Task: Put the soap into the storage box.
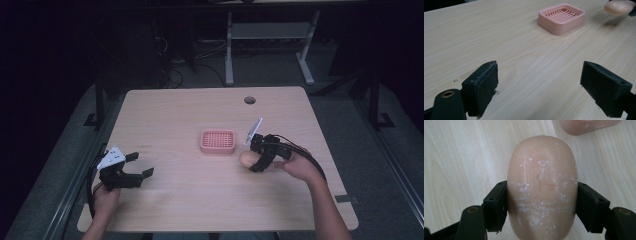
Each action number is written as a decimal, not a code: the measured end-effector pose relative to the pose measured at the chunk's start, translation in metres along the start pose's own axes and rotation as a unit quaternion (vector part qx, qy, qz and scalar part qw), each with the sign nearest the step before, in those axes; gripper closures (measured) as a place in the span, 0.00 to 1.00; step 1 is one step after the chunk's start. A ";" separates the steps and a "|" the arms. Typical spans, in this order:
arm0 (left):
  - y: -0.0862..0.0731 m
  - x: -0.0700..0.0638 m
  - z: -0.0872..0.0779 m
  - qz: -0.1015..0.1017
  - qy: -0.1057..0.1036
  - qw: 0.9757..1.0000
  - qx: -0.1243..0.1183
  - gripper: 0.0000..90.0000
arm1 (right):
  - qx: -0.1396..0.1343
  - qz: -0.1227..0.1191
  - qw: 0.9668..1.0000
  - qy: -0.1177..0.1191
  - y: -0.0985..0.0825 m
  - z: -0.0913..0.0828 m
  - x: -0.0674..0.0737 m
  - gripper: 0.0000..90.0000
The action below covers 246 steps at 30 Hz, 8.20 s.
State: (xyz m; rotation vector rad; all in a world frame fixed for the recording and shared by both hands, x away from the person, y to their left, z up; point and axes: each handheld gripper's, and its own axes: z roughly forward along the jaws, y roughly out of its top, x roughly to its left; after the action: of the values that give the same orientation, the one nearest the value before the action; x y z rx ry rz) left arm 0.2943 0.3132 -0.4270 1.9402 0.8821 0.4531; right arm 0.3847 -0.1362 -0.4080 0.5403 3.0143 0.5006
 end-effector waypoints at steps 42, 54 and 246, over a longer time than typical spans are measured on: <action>0.001 0.000 -0.001 -0.002 -0.002 1.000 -0.004 0.16 | -0.009 -0.023 1.000 -0.007 0.053 -0.010 -0.027 0.36; 0.001 0.000 -0.001 -0.003 -0.002 1.000 -0.004 0.16 | 0.002 -0.029 1.000 -0.007 0.072 -0.012 -0.036 0.36; 0.001 0.001 0.001 -0.001 -0.001 1.000 -0.002 0.16 | -0.014 0.017 1.000 0.008 0.067 0.007 -0.056 0.32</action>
State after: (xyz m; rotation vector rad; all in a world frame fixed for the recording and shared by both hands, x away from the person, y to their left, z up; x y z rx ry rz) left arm 0.2961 0.3127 -0.4270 1.9368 0.8801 0.4506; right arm 0.4597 -0.0942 -0.3939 0.5884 3.0137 0.5500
